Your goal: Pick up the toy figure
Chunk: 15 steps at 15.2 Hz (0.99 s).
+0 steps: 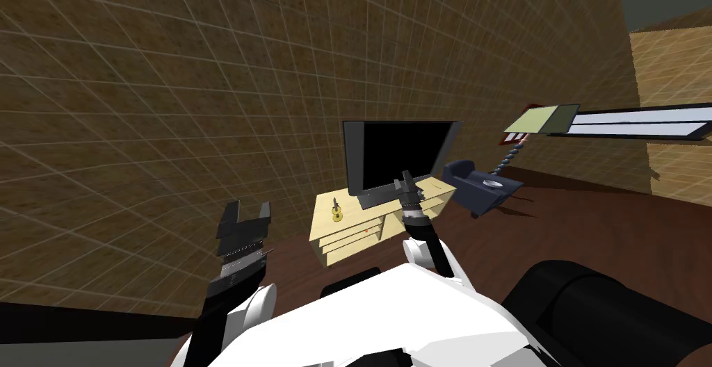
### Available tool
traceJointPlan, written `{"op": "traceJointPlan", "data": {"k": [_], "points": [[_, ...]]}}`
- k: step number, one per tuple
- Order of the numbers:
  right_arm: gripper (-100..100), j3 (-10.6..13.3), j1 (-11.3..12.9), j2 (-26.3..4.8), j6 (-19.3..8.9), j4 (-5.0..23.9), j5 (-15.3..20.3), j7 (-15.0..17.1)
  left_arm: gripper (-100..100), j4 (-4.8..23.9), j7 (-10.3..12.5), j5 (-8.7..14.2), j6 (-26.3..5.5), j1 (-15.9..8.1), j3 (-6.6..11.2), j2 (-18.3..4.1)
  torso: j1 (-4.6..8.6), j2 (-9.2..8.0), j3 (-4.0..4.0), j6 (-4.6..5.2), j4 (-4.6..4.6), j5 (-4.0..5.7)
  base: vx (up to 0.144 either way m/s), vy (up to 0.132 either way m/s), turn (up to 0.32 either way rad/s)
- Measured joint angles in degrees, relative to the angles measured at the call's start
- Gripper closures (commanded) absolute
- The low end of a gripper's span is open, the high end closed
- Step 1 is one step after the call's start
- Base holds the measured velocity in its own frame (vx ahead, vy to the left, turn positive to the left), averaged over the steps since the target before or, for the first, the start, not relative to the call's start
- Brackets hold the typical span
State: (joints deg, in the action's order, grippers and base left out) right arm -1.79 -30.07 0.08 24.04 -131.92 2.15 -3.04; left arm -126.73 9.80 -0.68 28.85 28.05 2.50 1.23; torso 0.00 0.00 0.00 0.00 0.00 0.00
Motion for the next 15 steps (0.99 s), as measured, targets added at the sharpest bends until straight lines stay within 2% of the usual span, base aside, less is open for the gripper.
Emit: {"op": "traceJointPlan", "data": {"k": [4, 13, 15], "points": [[0, 0.0, 0.0, 0.0, 0.0, 0.0, 0.0, 0.0, -100, 1.5, -0.6, -2.5, 0.8, -0.8, 0.26, -4.0, -0.17, 0.03, 0.02, 0.02, 0.01, -0.03, 0.007, 0.037, -0.127], [0, 0.0, 0.0, 0.0, 0.0, 0.0, 0.0, 0.0, -100, 8.2, -3.8, -12.7, 4.6, -3.9, 0.89, -13.1, -0.28, 0.04, 0.03, 0.04, 0.01, -0.06, 0.005, 0.056, -0.167], [0, 0.0, 0.0, 0.0, 0.0, 0.0, 0.0, 0.0, -100, 9.5, -4.5, -14.9, 5.4, -4.5, 0.95, -14.3, -0.27, 0.04, 0.02, 0.00, 0.01, -0.06, 0.006, 0.052, -0.107]]}}
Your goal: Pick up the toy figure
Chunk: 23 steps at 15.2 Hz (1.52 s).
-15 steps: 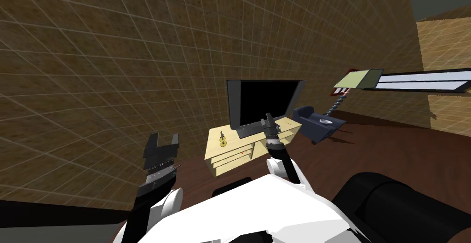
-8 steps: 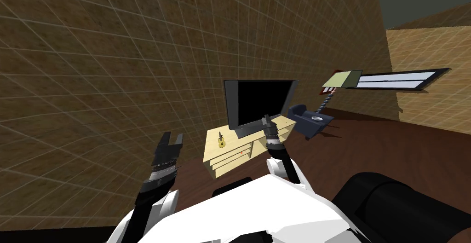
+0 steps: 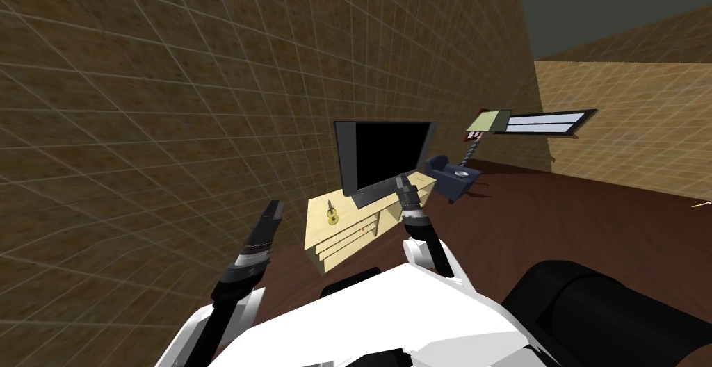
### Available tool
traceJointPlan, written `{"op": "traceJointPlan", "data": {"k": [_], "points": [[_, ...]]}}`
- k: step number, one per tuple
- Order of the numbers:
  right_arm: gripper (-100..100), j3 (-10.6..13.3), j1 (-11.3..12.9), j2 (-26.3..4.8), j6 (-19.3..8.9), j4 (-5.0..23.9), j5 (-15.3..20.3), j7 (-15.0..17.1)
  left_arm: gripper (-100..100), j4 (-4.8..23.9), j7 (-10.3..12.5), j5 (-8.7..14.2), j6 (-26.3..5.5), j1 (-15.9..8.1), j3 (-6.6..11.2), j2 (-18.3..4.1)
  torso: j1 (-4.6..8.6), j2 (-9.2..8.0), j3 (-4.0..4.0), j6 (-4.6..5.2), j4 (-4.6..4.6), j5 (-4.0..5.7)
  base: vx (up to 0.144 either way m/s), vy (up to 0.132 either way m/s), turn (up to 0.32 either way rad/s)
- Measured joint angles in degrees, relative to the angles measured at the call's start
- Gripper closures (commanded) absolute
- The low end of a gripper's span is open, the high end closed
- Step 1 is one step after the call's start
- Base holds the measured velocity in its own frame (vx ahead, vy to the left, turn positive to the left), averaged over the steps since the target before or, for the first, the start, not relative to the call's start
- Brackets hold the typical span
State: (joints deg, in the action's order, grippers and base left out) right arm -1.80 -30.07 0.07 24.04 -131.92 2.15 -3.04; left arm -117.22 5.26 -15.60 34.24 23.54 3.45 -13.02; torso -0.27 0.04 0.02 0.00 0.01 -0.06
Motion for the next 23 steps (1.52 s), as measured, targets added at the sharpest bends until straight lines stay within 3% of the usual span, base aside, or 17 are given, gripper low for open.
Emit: {"op": "traceJointPlan", "data": {"k": [14, 23], "points": [[0, 0.0, 0.0, 0.0, 0.0, 0.0, 0.0, 0.0, -100, 10.7, -5.1, -16.1, 6.2, -5.0, 1.11, -9.3, -0.02, 0.01, 0.01, 0.03, 0.00, 0.00, -0.001, 0.051, -0.165], [0, 0.0, 0.0, 0.0, 0.0, 0.0, 0.0, 0.0, -100, 17.4, -8.5, -27.2, 10.0, -8.4, 1.49, -14.0, 0.05, 0.02, 0.01, 0.06, 0.00, 0.02, -0.008, 0.050, -0.190]]}}
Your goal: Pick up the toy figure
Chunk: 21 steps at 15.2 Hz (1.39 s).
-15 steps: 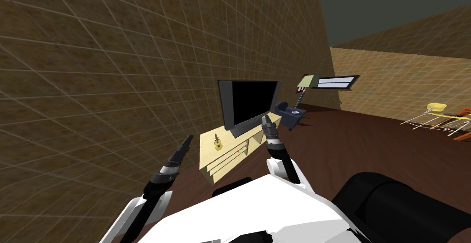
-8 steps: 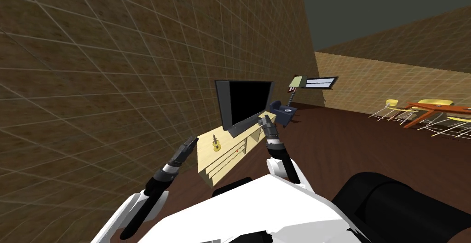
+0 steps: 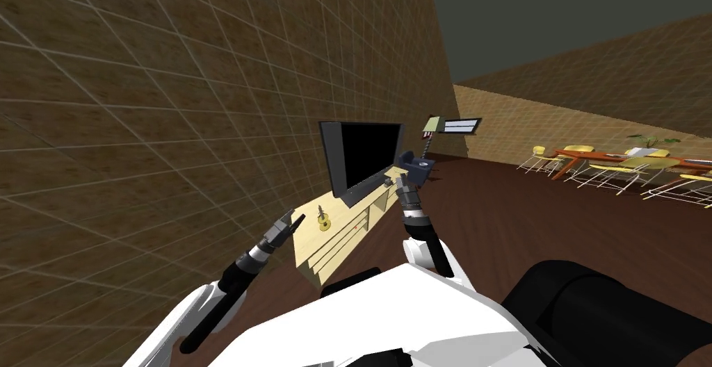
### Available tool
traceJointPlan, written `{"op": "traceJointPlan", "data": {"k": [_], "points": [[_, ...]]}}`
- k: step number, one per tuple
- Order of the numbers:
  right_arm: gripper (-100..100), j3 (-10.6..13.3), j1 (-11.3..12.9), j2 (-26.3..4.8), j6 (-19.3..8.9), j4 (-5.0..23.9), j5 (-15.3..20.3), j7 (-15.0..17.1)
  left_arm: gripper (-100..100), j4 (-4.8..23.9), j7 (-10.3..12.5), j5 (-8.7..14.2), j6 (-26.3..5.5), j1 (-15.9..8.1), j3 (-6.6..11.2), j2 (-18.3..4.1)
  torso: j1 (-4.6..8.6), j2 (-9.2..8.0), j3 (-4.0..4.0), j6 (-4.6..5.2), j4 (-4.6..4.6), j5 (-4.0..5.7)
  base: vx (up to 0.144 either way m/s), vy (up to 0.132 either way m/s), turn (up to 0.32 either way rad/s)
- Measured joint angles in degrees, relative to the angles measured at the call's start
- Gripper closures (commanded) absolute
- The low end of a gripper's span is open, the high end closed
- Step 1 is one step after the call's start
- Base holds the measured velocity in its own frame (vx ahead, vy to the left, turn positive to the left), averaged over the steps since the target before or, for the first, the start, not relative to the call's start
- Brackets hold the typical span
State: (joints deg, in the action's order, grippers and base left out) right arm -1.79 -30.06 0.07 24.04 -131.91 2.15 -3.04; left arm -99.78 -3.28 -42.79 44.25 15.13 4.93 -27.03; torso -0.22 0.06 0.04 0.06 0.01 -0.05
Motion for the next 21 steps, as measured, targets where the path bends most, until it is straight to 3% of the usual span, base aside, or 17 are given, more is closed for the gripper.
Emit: {"op": "traceJointPlan", "data": {"k": [21], "points": [[0, 0.0, 0.0, 0.0, 0.0, 0.0, 0.0, 0.0, -100, 16.6, -8.5, -25.6, 10.2, -7.7, 1.34, -9.6, 0.04, 0.05, 0.02, -0.09, 0.01, 0.00, -0.012, 0.044, -0.167]]}}
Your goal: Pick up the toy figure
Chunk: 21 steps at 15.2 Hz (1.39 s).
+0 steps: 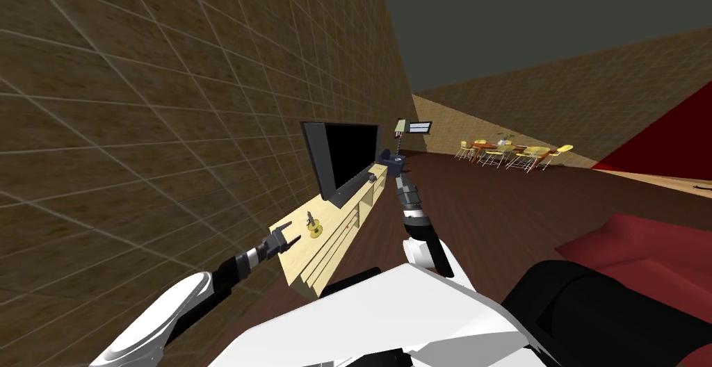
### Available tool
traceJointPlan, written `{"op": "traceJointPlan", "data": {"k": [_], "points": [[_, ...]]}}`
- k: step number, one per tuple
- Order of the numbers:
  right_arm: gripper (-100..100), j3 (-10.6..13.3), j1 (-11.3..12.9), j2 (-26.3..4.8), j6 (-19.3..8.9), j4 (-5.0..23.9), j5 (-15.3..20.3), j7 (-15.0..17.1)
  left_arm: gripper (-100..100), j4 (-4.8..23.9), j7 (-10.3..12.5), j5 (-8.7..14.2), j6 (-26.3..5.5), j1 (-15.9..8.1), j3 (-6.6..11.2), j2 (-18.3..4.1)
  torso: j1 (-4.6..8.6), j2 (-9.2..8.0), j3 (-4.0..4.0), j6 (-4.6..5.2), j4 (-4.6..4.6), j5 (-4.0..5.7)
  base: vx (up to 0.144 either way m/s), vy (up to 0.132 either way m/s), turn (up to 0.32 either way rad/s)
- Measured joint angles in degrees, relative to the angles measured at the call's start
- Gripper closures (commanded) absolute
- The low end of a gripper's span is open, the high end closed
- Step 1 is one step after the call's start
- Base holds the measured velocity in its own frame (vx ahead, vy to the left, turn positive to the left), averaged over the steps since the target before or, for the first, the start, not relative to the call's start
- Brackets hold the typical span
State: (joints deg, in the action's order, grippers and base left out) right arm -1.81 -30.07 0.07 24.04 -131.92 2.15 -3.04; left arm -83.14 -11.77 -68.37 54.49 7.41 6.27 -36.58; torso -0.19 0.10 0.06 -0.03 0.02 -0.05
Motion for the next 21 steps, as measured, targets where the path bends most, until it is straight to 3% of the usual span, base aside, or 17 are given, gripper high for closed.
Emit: {"op": "traceJointPlan", "data": {"k": [21], "points": [[0, 0.0, 0.0, 0.0, 0.0, 0.0, 0.0, 0.0, -100, 16.6, -8.5, -25.9, 10.1, -8.7, 0.37, -7.1, 0.03, 0.06, 0.04, 0.02, 0.02, 0.01, -0.011, 0.031, -0.199]]}}
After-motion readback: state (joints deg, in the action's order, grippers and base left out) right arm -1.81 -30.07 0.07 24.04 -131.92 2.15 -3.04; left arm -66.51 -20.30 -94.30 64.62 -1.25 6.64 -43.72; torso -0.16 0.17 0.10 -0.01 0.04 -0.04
